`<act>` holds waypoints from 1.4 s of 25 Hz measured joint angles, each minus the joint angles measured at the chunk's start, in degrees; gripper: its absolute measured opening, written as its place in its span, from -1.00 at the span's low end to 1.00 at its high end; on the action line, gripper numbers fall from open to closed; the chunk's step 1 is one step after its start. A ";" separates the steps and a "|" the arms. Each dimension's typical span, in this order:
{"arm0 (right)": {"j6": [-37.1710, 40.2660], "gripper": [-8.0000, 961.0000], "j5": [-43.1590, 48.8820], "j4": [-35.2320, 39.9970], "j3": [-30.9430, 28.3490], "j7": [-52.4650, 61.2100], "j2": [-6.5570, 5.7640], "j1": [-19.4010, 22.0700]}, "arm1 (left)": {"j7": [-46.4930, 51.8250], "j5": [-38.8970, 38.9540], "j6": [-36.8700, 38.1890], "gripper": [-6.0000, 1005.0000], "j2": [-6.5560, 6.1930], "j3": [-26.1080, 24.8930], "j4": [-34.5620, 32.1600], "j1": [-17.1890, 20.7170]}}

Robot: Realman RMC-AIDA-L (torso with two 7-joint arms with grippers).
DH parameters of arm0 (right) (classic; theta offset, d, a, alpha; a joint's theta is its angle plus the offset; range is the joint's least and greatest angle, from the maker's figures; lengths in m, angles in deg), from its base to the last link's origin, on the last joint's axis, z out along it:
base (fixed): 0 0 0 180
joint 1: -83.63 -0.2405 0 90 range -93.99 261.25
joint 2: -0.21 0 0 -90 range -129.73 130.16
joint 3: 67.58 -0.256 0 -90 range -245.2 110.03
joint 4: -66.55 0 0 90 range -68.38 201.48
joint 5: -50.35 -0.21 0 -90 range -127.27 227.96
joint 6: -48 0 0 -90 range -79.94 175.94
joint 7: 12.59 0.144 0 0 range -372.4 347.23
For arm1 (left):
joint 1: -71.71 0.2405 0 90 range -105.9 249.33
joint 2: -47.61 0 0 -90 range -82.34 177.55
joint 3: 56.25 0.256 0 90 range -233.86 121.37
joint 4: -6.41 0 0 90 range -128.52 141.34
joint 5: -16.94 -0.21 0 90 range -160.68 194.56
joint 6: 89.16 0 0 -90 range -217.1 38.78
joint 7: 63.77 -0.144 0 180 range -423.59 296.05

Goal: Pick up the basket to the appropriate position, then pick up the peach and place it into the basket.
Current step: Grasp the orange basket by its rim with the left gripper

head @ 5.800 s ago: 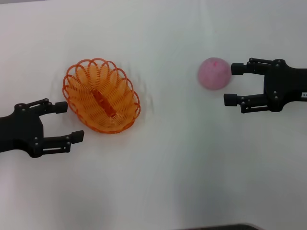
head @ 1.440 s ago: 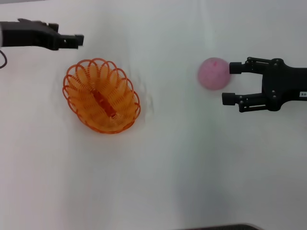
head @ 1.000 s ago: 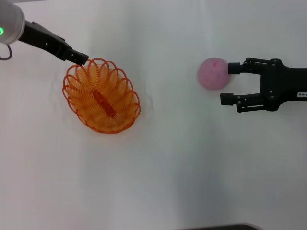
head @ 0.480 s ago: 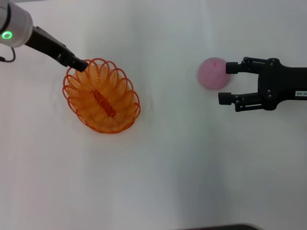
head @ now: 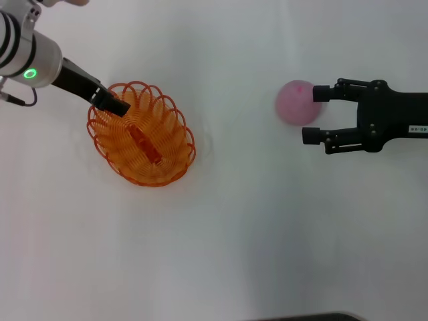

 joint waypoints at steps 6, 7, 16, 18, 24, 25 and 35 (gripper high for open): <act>-0.69 0.97 0.11 -0.29 0.24 0.00 -0.06 -0.34 | -0.02 -0.01 -0.11 0.59 0.00 0.00 0.14 -0.06; -0.71 0.97 0.11 -0.29 0.34 0.00 -0.07 -0.37 | -0.02 -0.01 -0.07 0.59 0.02 -0.01 0.13 -0.12; -1.83 0.97 0.17 -0.28 0.77 0.00 -0.02 -0.51 | 0.71 0.35 0.98 0.44 -0.32 -0.56 1.37 -0.88; -2.09 0.97 0.18 -0.28 0.85 0.00 -0.01 -0.51 | 0.59 0.62 1.32 0.41 -0.46 -0.61 1.95 -1.23; -2.18 0.97 0.18 -0.27 1.32 0.00 0.01 -0.65 | 0.42 0.70 1.51 0.03 -0.50 -0.47 2.07 -1.55; -2.18 0.97 0.18 -0.27 1.43 0.00 0.01 -0.68 | 0.40 0.70 1.51 -0.04 -0.50 -0.53 2.06 -1.58; -2.16 0.97 0.17 -0.28 1.51 0.04 0.01 -1.04 | 0.61 0.71 1.15 -0.85 -0.53 -0.68 2.18 -1.94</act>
